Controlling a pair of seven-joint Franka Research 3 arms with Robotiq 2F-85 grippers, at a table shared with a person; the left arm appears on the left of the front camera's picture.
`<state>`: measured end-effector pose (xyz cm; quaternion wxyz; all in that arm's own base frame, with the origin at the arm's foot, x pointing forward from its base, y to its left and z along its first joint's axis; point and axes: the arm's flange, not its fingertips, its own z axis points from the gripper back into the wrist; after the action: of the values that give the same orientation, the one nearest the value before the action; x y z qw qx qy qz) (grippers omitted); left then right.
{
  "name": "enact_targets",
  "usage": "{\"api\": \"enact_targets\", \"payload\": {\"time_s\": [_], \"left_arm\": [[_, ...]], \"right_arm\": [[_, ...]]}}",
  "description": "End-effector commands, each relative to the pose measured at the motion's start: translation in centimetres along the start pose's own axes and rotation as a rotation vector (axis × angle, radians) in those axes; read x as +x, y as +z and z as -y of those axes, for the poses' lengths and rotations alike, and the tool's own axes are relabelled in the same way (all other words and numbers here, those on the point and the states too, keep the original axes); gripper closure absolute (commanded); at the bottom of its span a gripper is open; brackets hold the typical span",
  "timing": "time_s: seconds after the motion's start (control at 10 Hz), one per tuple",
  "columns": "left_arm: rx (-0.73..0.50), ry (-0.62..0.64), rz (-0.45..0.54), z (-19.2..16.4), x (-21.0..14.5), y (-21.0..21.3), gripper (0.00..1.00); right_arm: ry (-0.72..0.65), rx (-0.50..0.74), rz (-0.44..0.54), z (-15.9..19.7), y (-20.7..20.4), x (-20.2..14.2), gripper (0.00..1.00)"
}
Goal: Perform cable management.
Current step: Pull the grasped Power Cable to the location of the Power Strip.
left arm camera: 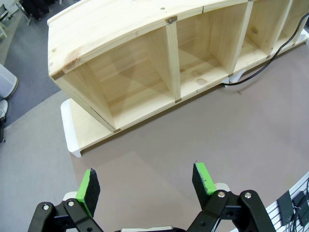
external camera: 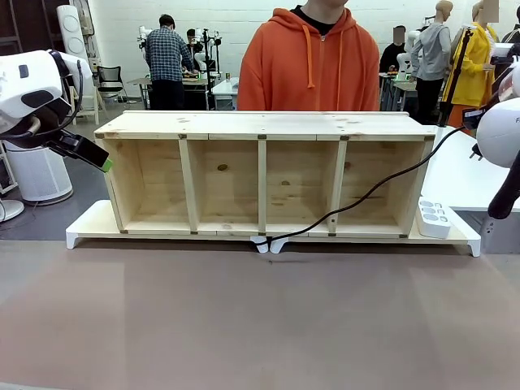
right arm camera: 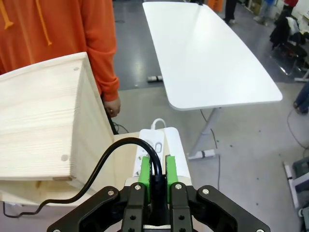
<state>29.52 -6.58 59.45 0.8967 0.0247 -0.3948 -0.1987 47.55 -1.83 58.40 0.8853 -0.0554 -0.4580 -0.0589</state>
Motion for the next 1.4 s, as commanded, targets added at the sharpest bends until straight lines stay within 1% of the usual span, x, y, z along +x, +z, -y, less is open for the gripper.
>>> {"api": "enact_targets", "payload": {"time_s": [0.0, 0.1, 0.2, 0.5, 0.8, 1.0, 1.3], "left_arm": [[0.002, 0.001, 0.005, 0.0, 0.0, 0.0, 0.0], [0.002, 0.001, 0.005, 0.0, 0.0, 0.0, 0.0], [0.002, 0.001, 0.005, 0.0, 0.0, 0.0, 0.0], [0.002, 0.001, 0.005, 0.0, 0.0, 0.0, 0.0], [0.002, 0.001, 0.005, 0.0, 0.0, 0.0, 0.0], [0.002, 0.001, 0.005, 0.0, 0.0, 0.0, 0.0], [0.002, 0.001, 0.005, 0.0, 0.0, 0.0, 0.0]], "right_arm": [[-0.049, -0.043, -0.019, 0.1, -1.2, 1.6, 0.84], [-0.126, -0.13, -0.049, 0.3, -1.9, 2.7, 0.84], [-0.182, -0.162, -0.082, 0.4, -2.2, 3.3, 0.84], [-0.238, -0.274, -0.186, -0.1, -3.1, 5.0, 0.84], [-0.206, -0.252, -0.185, -0.4, -3.3, 4.9, 0.84], [-0.134, -0.183, -0.202, -1.0, -3.6, 4.7, 0.84], [-0.098, -0.122, -0.212, -1.2, -3.4, 4.4, 0.84]]}}
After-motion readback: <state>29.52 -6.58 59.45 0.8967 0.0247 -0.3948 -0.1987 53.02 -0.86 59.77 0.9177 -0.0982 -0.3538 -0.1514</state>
